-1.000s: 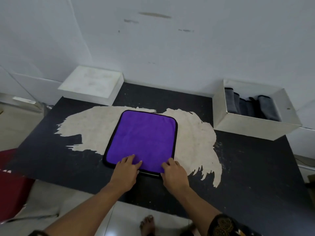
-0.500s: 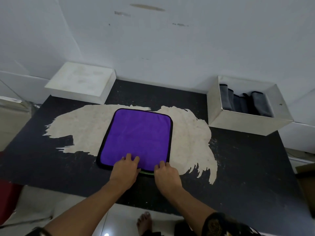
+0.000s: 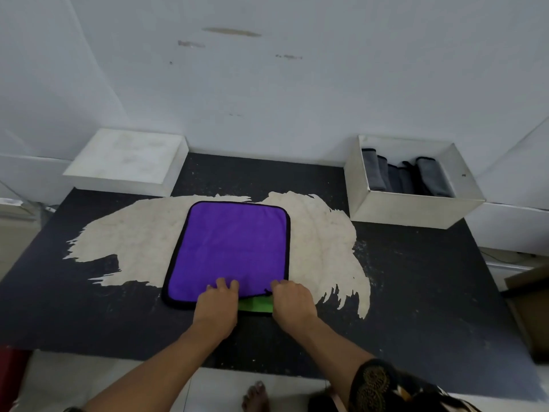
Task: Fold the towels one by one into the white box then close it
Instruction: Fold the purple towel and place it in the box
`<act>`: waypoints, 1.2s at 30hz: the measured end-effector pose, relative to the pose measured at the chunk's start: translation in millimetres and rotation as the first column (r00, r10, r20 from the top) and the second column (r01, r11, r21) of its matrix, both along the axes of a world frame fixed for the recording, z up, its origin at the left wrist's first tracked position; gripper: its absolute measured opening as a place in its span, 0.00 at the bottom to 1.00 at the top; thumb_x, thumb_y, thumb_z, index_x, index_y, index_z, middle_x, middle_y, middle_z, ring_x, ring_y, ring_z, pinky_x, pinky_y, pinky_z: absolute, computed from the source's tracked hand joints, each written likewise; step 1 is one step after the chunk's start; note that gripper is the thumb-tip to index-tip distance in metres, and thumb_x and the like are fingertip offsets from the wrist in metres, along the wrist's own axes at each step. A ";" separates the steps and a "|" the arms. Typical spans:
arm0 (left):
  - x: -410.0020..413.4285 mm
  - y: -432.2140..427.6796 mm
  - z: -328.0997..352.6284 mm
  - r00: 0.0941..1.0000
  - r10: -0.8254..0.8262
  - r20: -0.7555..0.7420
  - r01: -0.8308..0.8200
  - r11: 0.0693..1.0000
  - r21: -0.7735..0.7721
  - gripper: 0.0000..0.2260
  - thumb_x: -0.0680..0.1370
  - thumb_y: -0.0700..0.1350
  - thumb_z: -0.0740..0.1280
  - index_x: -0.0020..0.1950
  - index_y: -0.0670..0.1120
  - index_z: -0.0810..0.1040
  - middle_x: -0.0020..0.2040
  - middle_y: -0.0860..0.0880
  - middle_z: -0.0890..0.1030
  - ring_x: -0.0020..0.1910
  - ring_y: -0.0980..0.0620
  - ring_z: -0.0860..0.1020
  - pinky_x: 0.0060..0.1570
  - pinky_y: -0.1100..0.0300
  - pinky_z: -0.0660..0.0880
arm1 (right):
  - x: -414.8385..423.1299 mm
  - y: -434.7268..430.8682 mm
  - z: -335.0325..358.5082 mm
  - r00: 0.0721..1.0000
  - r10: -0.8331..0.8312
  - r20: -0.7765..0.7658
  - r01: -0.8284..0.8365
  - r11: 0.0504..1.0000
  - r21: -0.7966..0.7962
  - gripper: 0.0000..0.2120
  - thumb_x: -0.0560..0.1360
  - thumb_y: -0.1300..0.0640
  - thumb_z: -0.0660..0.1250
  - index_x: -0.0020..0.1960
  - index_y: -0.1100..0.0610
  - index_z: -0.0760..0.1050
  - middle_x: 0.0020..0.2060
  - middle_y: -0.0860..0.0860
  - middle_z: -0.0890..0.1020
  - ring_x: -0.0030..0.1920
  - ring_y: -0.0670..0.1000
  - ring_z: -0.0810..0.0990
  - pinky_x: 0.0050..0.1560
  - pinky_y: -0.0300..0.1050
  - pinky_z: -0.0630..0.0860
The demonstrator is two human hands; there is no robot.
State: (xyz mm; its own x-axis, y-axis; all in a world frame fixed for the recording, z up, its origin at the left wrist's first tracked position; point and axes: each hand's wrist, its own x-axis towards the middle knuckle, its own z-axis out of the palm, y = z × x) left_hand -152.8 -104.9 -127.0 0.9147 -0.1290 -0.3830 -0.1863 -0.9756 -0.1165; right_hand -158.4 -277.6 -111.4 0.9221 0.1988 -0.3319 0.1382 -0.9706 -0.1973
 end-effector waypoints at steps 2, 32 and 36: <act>2.6 2.7 3.2 1.000 -0.006 0.013 0.005 0.999 0.036 0.21 0.75 0.43 0.64 0.67 0.46 0.67 0.62 0.44 0.72 0.53 0.46 0.78 0.47 0.54 0.76 | -1.2 -1.1 0.2 1.000 0.003 -0.005 -0.003 1.000 0.002 0.10 0.74 0.67 0.65 0.54 0.60 0.75 0.52 0.57 0.79 0.50 0.57 0.80 0.45 0.47 0.72; 46.0 93.6 29.3 0.765 0.573 -0.294 -0.638 0.609 -0.471 0.19 0.82 0.55 0.54 0.52 0.43 0.77 0.44 0.43 0.84 0.42 0.43 0.83 0.47 0.50 0.80 | 40.7 -5.5 26.2 0.523 -0.485 -0.701 0.796 -0.016 0.604 0.05 0.73 0.70 0.65 0.45 0.62 0.73 0.48 0.64 0.83 0.42 0.58 0.85 0.37 0.47 0.82; 57.1 90.2 33.6 0.590 0.665 -0.457 -0.694 0.129 -0.708 0.10 0.78 0.43 0.67 0.55 0.38 0.78 0.51 0.43 0.82 0.44 0.44 0.83 0.49 0.50 0.81 | 40.9 -7.3 26.3 0.458 -0.408 -0.790 0.790 -0.222 0.572 0.06 0.71 0.73 0.68 0.48 0.67 0.77 0.47 0.63 0.83 0.43 0.57 0.84 0.42 0.46 0.82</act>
